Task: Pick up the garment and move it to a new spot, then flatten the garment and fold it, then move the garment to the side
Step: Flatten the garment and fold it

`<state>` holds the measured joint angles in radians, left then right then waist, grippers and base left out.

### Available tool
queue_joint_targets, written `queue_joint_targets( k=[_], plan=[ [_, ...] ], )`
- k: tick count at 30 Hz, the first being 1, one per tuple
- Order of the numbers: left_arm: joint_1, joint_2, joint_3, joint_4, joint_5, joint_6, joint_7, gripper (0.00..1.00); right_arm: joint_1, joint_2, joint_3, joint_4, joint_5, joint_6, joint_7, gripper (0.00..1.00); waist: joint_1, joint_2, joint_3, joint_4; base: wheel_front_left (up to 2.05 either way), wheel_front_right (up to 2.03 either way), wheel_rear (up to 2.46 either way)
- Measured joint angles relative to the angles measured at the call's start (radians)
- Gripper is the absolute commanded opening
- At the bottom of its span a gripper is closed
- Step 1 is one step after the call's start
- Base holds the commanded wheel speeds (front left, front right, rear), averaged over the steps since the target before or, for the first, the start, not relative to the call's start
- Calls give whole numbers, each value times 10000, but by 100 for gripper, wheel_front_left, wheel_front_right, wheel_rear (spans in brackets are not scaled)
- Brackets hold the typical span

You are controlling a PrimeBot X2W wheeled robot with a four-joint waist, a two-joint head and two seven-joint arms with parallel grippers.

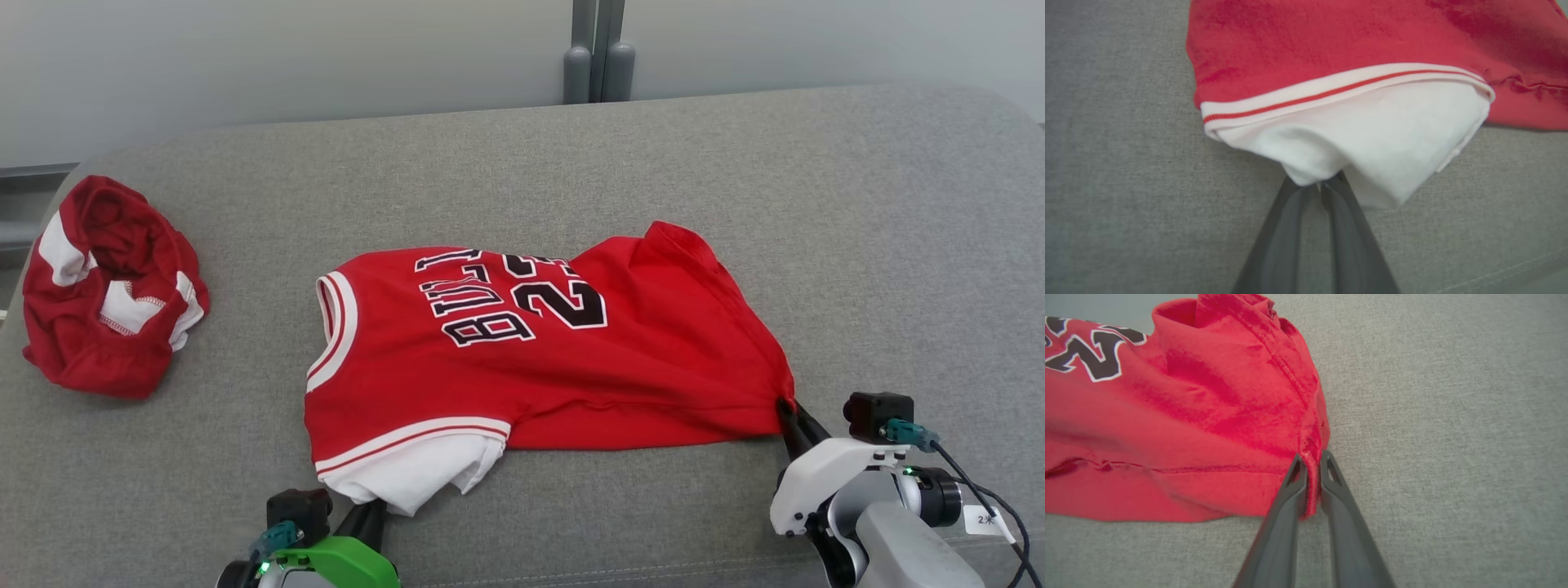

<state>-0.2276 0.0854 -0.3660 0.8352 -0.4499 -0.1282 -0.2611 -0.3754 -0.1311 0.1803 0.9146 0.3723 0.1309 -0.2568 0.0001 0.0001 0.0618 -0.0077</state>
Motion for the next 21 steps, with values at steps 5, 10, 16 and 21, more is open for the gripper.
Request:
queue_joint_targets(
  k=[5,10,16,21],
  plan=[
    [216,211,209,-673,-42,-4,0,0,-35,-113,73,-117,257,0,-56,0,0,0,-69,-13,0,0,0],
    [1153,426,909,-2318,464,52,2,0,495,-370,6,-1373,652,2,-61,0,0,0,-298,11,0,0,0],
    [1555,800,1149,-4109,1055,230,2,0,910,-617,61,-2675,932,0,-61,0,0,0,-476,111,0,0,0],
    [1407,1267,1041,-5122,1344,253,307,0,793,-734,355,-3511,1210,0,8,0,0,0,-485,102,0,0,0]
  ],
)
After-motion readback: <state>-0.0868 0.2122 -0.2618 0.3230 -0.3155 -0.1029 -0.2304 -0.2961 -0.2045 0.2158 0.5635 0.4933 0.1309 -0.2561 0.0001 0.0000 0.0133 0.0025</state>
